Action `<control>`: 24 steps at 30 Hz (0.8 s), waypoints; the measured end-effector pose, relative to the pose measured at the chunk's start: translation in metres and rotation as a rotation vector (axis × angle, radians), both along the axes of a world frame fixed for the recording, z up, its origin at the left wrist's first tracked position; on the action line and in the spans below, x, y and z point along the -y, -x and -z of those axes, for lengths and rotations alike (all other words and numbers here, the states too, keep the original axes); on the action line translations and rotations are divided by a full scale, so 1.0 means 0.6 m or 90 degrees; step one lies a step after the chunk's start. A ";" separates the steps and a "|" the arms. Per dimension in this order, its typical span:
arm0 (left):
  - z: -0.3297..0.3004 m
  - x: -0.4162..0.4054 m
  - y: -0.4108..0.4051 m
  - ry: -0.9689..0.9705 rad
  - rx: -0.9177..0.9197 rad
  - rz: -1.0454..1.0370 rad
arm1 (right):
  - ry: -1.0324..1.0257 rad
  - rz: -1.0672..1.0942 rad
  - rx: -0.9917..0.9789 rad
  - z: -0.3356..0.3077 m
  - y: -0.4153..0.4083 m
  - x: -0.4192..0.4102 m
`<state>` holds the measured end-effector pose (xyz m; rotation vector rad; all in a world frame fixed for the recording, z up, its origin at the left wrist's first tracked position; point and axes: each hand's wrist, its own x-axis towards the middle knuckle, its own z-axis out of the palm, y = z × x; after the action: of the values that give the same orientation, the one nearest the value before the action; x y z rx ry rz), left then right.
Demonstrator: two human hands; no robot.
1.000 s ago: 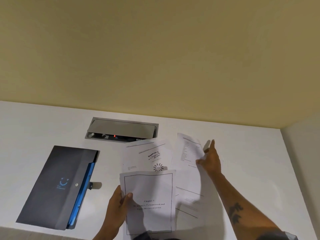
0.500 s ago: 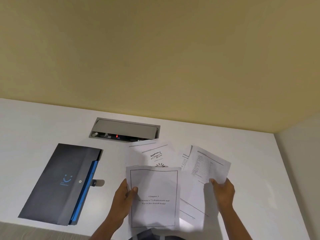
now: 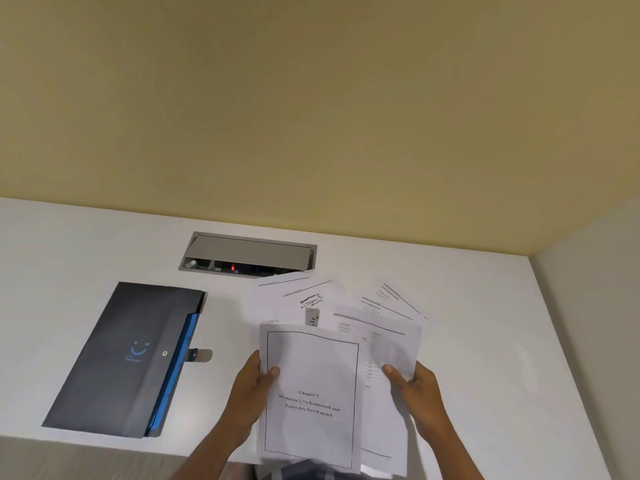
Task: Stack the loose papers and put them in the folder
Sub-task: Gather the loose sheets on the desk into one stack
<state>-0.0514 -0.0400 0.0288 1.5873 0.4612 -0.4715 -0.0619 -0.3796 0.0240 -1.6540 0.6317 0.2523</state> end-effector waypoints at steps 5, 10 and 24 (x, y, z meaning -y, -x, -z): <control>0.017 0.005 0.012 -0.022 -0.017 -0.027 | -0.036 -0.098 -0.040 -0.004 0.012 -0.047; 0.025 0.006 0.032 -0.035 -0.041 -0.043 | -0.090 -0.219 -0.058 0.001 0.029 -0.093; 0.028 -0.006 0.045 -0.049 -0.098 -0.083 | -0.264 -0.290 -0.227 -0.008 0.011 -0.134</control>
<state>-0.0783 -0.0362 0.0119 1.5900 0.7030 -0.4828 -0.0687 -0.2995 0.0288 -1.3376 0.4175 0.9596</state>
